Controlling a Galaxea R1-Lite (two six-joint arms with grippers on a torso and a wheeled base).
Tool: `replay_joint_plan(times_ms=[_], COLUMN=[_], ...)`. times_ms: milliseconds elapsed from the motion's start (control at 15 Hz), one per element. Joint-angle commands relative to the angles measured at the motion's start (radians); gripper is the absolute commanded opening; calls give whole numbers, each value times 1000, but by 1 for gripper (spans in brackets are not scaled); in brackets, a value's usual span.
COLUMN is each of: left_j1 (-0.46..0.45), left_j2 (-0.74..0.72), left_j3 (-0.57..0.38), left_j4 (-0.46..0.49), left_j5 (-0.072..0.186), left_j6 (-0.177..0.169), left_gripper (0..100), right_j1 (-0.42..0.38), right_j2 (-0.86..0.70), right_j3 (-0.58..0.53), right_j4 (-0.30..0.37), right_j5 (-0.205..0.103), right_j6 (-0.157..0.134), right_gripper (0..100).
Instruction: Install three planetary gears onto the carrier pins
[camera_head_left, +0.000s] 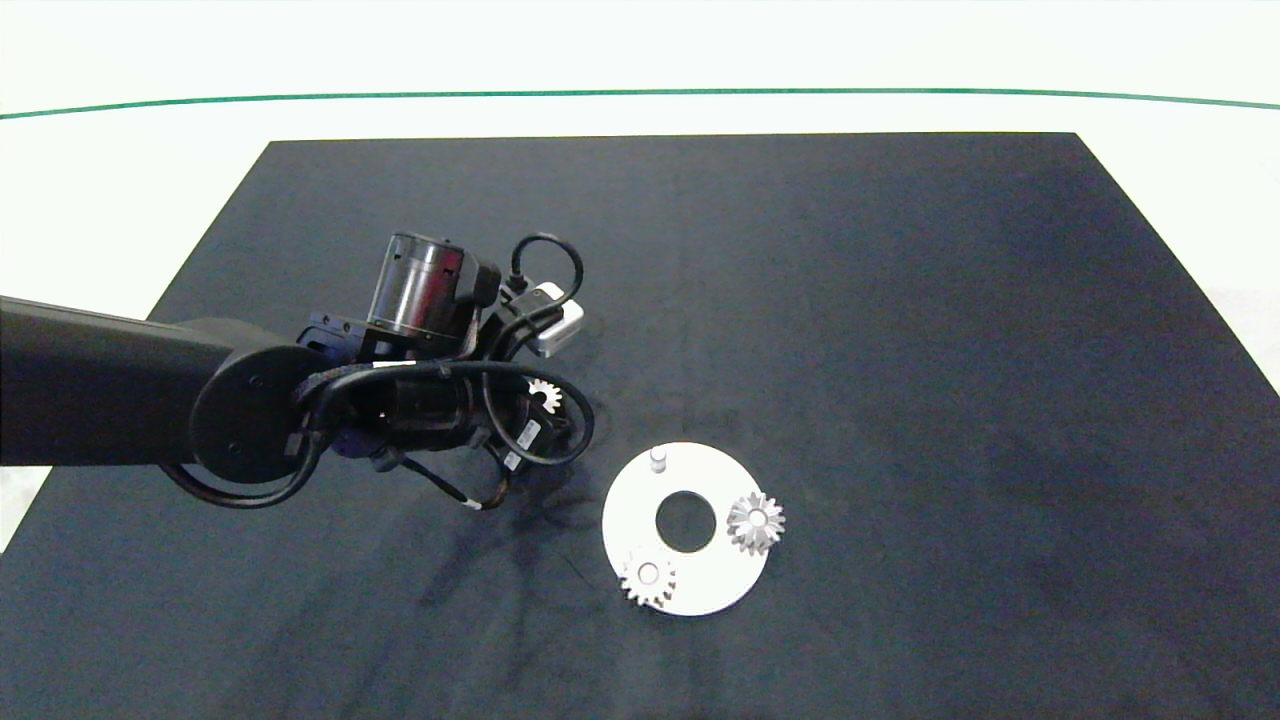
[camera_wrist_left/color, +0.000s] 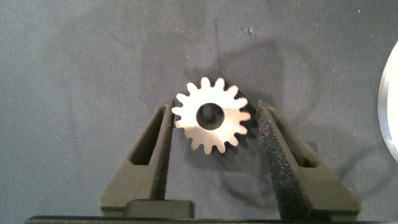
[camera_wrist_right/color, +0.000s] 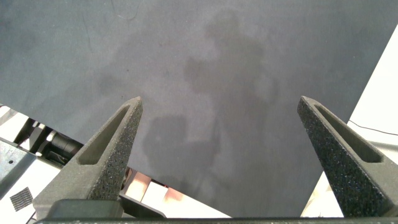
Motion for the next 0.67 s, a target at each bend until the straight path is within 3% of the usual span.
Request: replay_joint_plan(times_ms=[67,667], left_j1=[0,1], left_j2=[3,1], left_j3=[0,0], left_j4=[-2,-2], left_j5=[1,1], left_j6=[2,2], left_gripper=[43,25], right_j1=[0,0], right_j2=[1,1], right_j3=[0,0], right_j4=[5,5], right_j5=[-2,-2], right_j6=[0,0], right_gripper=[100,100])
